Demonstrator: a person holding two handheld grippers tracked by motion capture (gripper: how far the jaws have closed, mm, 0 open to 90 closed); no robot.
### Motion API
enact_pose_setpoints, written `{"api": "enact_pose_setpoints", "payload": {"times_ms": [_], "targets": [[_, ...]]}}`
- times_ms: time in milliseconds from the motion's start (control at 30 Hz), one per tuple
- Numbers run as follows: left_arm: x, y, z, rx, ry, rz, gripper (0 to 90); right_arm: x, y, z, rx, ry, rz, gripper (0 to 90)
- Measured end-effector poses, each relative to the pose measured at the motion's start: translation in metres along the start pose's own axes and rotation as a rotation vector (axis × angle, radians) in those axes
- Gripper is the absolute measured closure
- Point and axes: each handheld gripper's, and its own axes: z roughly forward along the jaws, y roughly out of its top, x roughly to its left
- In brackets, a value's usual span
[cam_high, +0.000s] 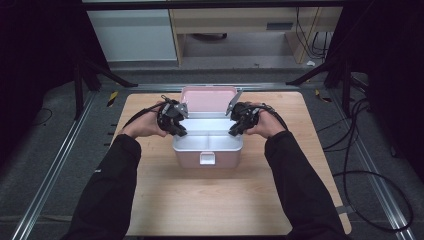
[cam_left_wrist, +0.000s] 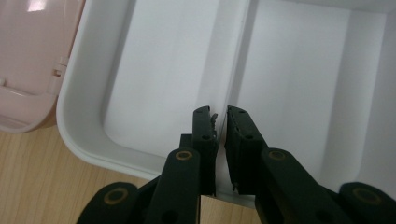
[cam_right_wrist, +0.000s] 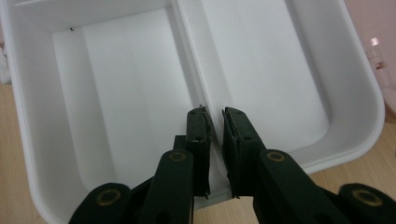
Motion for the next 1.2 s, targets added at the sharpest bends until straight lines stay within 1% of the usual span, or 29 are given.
{"api": "enact_pose_setpoints", "payload": {"times_ms": [67, 100, 200, 267, 300, 333, 400, 433, 467, 500, 533, 567, 600, 633, 733, 767, 833, 867, 1000, 1033, 1067, 1200], "targets": [[0.000, 0.003, 0.000, 0.024, -0.005, 0.015, 82.3, 0.000, 0.001, 0.000, 0.009, 0.007, -0.005, 81.6], [0.000, 0.004, 0.000, 0.034, -0.008, 0.016, 82.6, -0.001, 0.001, -0.001, 0.010, 0.007, -0.010, 81.8], [0.000, 0.007, -0.002, 0.056, -0.010, 0.032, 83.4, -0.002, 0.000, -0.002, -0.008, 0.018, -0.006, 82.3], [0.000, 0.007, -0.003, 0.054, -0.014, 0.031, 84.2, -0.002, 0.000, -0.004, -0.011, 0.021, -0.007, 82.4], [0.000, 0.007, -0.004, 0.052, -0.013, 0.036, 84.4, -0.002, 0.000, -0.005, -0.015, 0.015, -0.013, 82.5], [0.000, 0.007, -0.005, 0.046, -0.019, 0.027, 84.4, -0.002, 0.000, -0.005, -0.015, 0.015, -0.013, 82.5], [0.000, 0.007, -0.008, 0.040, -0.024, 0.024, 85.2, -0.002, 0.000, -0.007, -0.027, 0.014, -0.024, 82.7], [0.000, 0.008, -0.010, 0.040, -0.024, 0.035, 85.6, -0.002, 0.001, -0.009, -0.027, 0.016, -0.025, 83.0], [0.000, 0.009, -0.012, 0.040, -0.022, 0.035, 86.1, -0.002, 0.002, -0.012, -0.029, 0.011, -0.035, 83.1], [0.000, 0.010, -0.015, 0.042, -0.013, 0.042, 86.2, -0.002, 0.003, -0.014, -0.031, 0.007, -0.038, 83.3], [0.000, 0.011, -0.017, 0.042, -0.010, 0.048, 86.3, -0.001, 0.007, -0.019, -0.029, -0.002, -0.049, 83.5], [-0.001, 0.012, -0.021, 0.043, -0.009, 0.051, 86.3, -0.001, 0.007, -0.019, -0.029, -0.002, -0.049, 83.5], [-0.002, 0.013, -0.025, 0.044, -0.002, 0.062, 86.5, 0.000, 0.009, -0.023, -0.029, -0.005, -0.056, 83.5], [-0.004, 0.015, -0.031, 0.033, 0.001, 0.065, 86.7, 0.001, 0.010, -0.027, -0.034, -0.006, -0.058, 83.6], [-0.009, 0.019, -0.045, 0.031, 0.004, 0.073, 86.8, 0.005, 0.014, -0.041, -0.046, -0.007, -0.073, 83.8], [-0.010, 0.019, -0.048, 0.032, 0.008, 0.076, 86.8, 0.007, 0.016, -0.046, -0.050, -0.008, -0.076, 83.9], [-0.016, 0.022, -0.058, 0.028, 0.009, 0.086, 86.9, 0.011, 0.017, -0.052, -0.055, -0.006, -0.084, 84.2], [-0.018, 0.022, -0.061, 0.026, 0.008, 0.088, 86.9, 0.014, 0.018, -0.058, -0.058, -0.003, -0.087, 84.3], [-0.027, 0.025, -0.074, 0.023, -0.001, 0.096, 87.2, 0.023, 0.020, -0.069, -0.060, 0.003, -0.090, 84.4], [-0.030, 0.026, -0.077, 0.021, -0.001, 0.097, 87.2, 0.029, 0.021, -0.075, -0.060, 0.007, -0.087, 84.6], [-0.033, 0.026, -0.079, 0.019, 0.000, 0.099, 87.2, 0.029, 0.021, -0.075, -0.060, 0.007, -0.087, 84.6], [-0.048, 0.028, -0.088, 0.020, -0.007, 0.116, 87.4, 0.043, 0.020, -0.088, -0.053, 0.010, -0.108, 85.4]]}}
